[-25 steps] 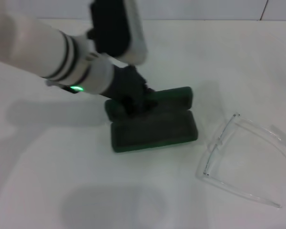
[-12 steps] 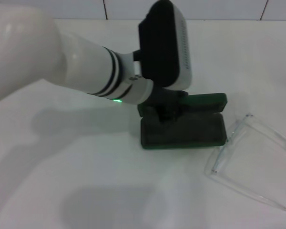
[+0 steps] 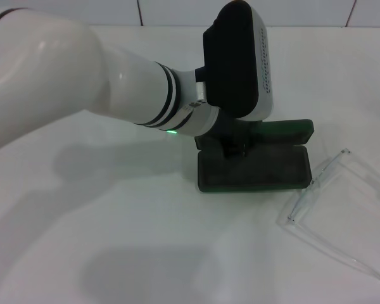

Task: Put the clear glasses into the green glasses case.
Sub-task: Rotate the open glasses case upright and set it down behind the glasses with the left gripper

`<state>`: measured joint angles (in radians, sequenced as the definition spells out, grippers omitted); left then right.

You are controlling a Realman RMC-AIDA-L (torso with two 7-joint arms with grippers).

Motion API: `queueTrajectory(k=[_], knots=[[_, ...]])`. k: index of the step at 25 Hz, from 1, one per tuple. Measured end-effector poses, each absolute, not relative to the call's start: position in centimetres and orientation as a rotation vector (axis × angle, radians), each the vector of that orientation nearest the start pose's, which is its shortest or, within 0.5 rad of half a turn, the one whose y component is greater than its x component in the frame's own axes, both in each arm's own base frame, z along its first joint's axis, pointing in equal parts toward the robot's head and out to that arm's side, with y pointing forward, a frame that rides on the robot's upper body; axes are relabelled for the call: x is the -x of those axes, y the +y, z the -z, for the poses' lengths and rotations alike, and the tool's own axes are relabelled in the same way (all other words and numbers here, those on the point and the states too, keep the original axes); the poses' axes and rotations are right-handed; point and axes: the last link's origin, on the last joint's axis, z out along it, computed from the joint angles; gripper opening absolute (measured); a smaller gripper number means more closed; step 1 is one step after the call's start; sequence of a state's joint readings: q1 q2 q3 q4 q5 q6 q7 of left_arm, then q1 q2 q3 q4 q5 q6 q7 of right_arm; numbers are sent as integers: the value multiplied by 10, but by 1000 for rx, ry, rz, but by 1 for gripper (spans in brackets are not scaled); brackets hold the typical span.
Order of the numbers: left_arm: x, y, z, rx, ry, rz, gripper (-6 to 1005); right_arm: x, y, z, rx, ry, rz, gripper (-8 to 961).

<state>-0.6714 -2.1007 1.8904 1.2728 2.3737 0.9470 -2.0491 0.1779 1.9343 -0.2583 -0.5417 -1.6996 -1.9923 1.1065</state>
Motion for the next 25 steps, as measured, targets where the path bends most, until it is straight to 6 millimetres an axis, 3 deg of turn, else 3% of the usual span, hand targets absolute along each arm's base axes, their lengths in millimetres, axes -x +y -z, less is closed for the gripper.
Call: queueTrajectory(k=[23,25], knots=[[98,347,117,2774,391,-282,254,-348,206,-127,2128,433,-1124,769],[97,347,117,2775,394,-280,318,-348,206,-126,2126,431,-1125,768]])
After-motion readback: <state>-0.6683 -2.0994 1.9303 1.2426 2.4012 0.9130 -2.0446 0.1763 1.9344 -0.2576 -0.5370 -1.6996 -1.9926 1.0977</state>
